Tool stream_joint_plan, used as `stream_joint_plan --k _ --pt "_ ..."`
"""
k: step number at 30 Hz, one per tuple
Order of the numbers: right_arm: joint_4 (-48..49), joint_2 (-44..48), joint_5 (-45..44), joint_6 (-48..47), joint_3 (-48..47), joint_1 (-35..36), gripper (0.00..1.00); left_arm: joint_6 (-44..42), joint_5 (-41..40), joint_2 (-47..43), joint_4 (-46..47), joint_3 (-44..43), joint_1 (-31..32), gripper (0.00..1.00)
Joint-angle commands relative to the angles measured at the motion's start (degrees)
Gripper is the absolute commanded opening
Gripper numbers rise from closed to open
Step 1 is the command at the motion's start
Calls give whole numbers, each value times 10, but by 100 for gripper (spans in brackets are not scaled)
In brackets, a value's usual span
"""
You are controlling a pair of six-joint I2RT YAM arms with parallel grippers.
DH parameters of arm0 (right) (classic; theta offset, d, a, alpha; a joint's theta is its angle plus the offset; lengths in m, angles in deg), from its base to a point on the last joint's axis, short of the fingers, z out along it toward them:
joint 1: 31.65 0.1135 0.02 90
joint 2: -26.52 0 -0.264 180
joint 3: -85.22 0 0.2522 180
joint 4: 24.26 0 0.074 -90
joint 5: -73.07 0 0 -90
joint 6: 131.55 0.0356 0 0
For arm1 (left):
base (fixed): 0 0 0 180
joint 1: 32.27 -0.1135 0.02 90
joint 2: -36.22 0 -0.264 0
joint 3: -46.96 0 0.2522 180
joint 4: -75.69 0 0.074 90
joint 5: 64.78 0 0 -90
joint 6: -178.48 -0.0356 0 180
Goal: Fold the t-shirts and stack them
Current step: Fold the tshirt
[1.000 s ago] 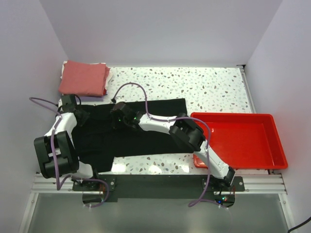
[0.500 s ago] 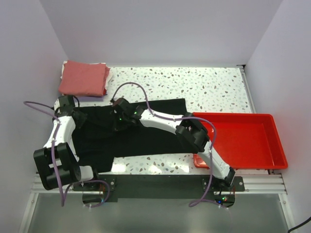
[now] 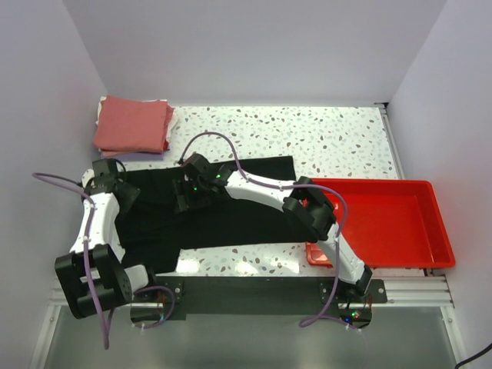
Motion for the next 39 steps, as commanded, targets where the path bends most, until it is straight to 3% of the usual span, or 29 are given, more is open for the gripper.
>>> stream_joint_plan --k 1,2,3,5,6,12,17,23,26,34,39 --pt "-13 61 17 -11 15 -1 66 19 -33 -44 -32 2 -4 67" --pt "-15 64 15 -15 15 -1 72 19 -36 -51 -34 0 -5 75" --pt "-18 67 15 -18 15 -1 77 18 -39 -60 -36 -2 -4 92" --pt "-23 76 14 -28 15 -1 99 17 -40 -79 -43 -12 -4 100" --pt "-26 79 10 -30 16 -1 99 10 -30 -84 -41 -15 -4 100" --pt "-16 100 27 -64 33 1 99 -22 7 -103 -33 -26 -4 100" --pt "29 100 22 -123 73 10 99 -30 83 -160 26 76 -4 100" --pt "53 61 1 -137 68 10 99 6 28 -210 22 137 -4 98" --pt "94 47 -7 -131 71 10 97 19 32 -200 49 165 -3 91" --pt "131 13 -39 -135 67 10 89 25 28 -154 66 182 -3 87" --pt "129 5 -43 -139 62 10 78 22 37 -171 97 210 -3 73"
